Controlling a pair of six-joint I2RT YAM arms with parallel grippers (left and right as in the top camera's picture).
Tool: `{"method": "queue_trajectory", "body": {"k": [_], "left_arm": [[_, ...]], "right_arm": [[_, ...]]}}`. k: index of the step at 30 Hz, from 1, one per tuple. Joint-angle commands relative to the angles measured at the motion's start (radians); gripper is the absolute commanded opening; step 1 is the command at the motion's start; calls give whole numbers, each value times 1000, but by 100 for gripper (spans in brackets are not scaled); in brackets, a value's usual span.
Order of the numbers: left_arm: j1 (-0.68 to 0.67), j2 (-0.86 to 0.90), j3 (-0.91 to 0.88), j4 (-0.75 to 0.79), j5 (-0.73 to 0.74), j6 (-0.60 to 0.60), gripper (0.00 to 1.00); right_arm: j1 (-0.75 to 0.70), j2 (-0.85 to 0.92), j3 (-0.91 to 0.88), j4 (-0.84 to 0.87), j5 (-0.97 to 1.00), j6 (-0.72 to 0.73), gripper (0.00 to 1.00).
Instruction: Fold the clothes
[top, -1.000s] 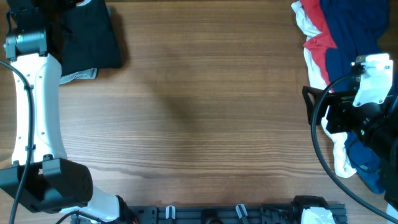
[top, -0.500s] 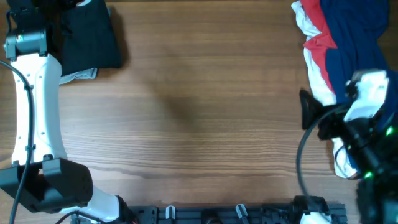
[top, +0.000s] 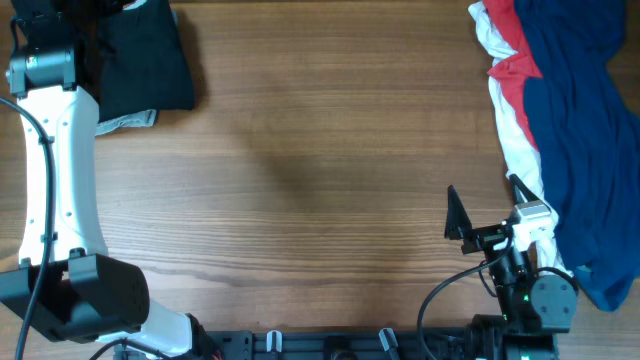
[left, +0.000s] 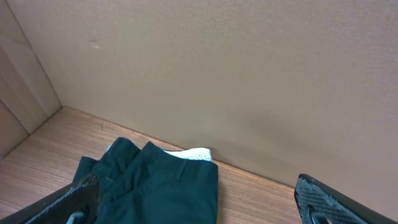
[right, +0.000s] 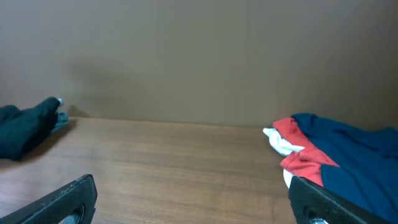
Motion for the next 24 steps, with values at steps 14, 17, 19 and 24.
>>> {"method": "queue_trajectory", "body": {"k": [14, 17, 19, 24], "left_arm": [[2, -12, 4, 2, 5, 9, 100], [2, -12, 4, 2, 5, 9, 100], [2, -12, 4, 3, 5, 9, 100], [2, -12, 4, 3, 5, 9, 100]], "right_arm": [[25, -15, -130, 84, 97, -6, 100], [25, -12, -130, 84, 97, -6, 100], [25, -12, -130, 84, 97, -6, 100], [25, -12, -130, 84, 97, -6, 100]]}}
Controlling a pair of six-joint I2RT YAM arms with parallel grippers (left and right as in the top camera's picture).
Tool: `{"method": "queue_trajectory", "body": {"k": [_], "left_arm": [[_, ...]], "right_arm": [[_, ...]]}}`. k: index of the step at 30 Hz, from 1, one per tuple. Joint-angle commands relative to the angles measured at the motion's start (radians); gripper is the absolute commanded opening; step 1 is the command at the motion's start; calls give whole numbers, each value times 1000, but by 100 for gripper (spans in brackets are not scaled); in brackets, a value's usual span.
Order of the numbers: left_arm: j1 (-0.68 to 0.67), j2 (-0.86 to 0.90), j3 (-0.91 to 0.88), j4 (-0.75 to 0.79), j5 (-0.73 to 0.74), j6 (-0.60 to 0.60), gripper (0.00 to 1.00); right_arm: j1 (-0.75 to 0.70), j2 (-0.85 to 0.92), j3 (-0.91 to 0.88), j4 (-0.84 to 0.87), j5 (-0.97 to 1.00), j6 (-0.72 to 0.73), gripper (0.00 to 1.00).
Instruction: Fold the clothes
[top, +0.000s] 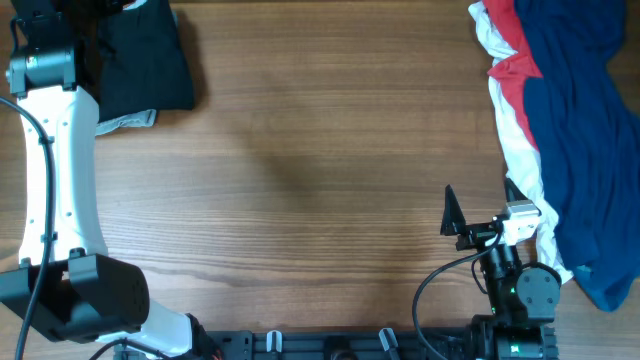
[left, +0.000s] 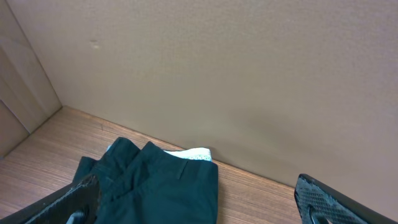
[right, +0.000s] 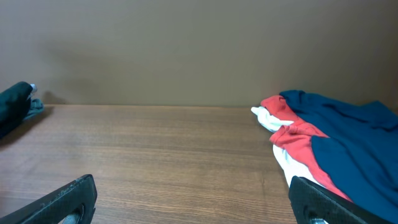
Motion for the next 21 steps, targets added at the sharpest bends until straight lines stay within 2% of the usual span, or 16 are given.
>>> {"method": "queue_trajectory", "body": {"k": [1, 6, 9, 14, 21], "left_arm": [[2, -12, 4, 2, 5, 9, 100], [5, -13, 4, -9, 5, 9, 100], [-3, -61, 4, -122, 5, 9, 100], [-25, -257, 4, -447, 4, 10, 100], [-25, -525, -8, -563, 6, 7, 100]], "right_arm": [[6, -4, -1, 5, 13, -5, 100], [6, -4, -1, 5, 13, -5, 100], [6, -4, -1, 5, 13, -5, 100], [6, -4, -1, 5, 13, -5, 100], [6, -4, -1, 5, 13, -5, 99]]}}
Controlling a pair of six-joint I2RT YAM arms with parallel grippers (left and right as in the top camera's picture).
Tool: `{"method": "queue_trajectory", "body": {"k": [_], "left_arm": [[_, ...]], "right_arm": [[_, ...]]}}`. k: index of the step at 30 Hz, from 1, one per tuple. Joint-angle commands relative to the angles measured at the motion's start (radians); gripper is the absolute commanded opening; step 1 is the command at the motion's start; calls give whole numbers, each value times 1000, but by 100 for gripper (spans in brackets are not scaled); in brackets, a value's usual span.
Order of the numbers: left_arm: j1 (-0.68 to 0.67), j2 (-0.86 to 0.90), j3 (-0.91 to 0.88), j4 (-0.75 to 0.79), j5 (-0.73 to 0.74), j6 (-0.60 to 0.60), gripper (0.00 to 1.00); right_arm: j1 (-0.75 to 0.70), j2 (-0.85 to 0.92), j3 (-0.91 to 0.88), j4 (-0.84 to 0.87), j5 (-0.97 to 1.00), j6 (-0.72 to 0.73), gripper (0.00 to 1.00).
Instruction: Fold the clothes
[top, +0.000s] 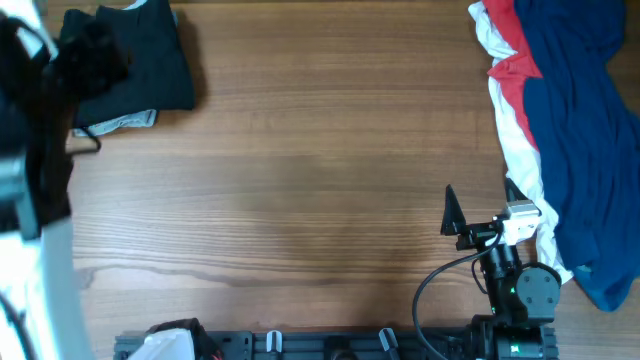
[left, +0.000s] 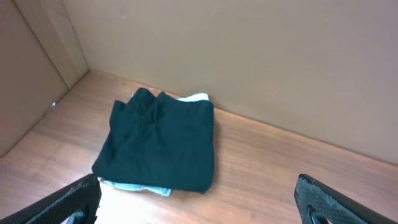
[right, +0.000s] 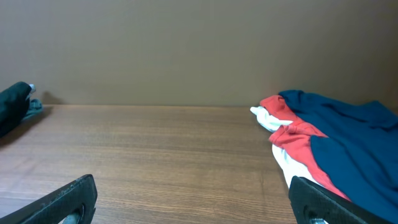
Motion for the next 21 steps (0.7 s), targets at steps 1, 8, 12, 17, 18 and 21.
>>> {"method": "queue_trajectory", "body": {"k": [1, 8, 12, 17, 18, 21], "left_arm": [[-2, -130, -32, -6, 9, -16, 100], [0, -573, -724, 496, 109, -66, 100], [0, -797, -1153, 774, 150, -159, 100], [0, -991, -1499, 959, 155, -198, 100], [0, -1031, -1544, 967, 154, -198, 100], [0, -1118, -1617, 965, 154, -198, 100]], "right_arm": [[6, -5, -1, 5, 10, -5, 100], [6, -5, -1, 5, 10, -5, 100], [6, -5, -1, 5, 10, -5, 100], [6, -5, -1, 5, 10, -5, 100], [6, -5, -1, 5, 10, -5, 100], [6, -5, -1, 5, 10, -5, 100]]}}
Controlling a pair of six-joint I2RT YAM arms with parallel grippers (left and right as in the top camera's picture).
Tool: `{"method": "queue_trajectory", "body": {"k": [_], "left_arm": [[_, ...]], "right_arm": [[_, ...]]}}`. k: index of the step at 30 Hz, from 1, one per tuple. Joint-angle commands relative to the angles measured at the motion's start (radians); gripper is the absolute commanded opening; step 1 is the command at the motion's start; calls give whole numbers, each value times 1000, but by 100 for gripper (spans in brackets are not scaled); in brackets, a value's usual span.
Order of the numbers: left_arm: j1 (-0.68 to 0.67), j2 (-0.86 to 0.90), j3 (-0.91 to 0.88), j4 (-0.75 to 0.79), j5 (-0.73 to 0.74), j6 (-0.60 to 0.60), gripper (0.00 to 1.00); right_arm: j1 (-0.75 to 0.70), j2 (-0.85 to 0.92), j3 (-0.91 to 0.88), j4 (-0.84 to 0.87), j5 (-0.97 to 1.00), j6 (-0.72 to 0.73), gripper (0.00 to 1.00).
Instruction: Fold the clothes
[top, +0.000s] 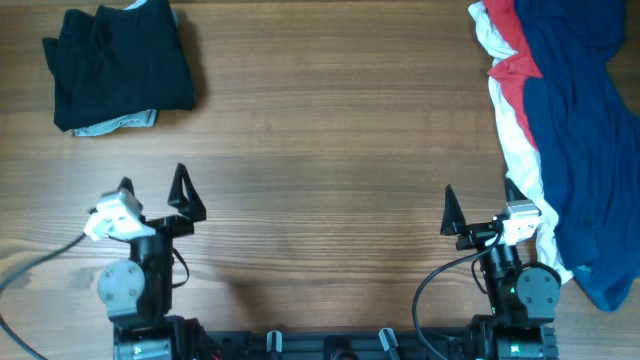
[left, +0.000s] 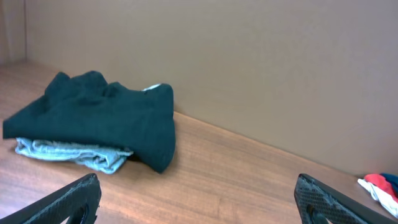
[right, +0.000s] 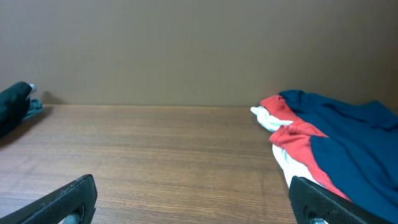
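A folded dark green garment (top: 122, 66) lies on a pale blue folded piece at the table's far left corner, also in the left wrist view (left: 99, 121). An unfolded heap of blue, red and white clothes (top: 560, 120) runs along the right edge, seen in the right wrist view (right: 323, 143). My left gripper (top: 152, 192) rests open near the front left, empty. At the front right my right gripper (top: 478, 212) is open and empty beside the heap's white edge.
The wooden table (top: 320, 170) spreads between the two piles. A brown wall (right: 186, 50) stands behind the table. The arm bases sit along the front edge.
My left arm has pulled back from over the folded dark garment at the far left to a low rest at the front left. The right arm has not moved.
My left gripper stood open at the far left corner by the folded dark garment through two moments, while the right gripper settled at the front right. Then the left arm was lifted back from the stack, and now it sits retracted at the front left.
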Motion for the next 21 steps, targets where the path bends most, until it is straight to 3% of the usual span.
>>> {"method": "queue_trajectory", "body": {"k": [1, 15, 21], "left_arm": [[0, -106, -80, 8, 15, -20, 100], [0, -251, -151, 13, 5, -39, 100], [0, -251, -187, 219, -11, -39, 100]], "right_arm": [[4, -5, -1, 5, 9, -4, 100], [4, -5, -2, 5, 9, -5, 100], [4, -5, -1, 5, 9, -5, 100]]}}
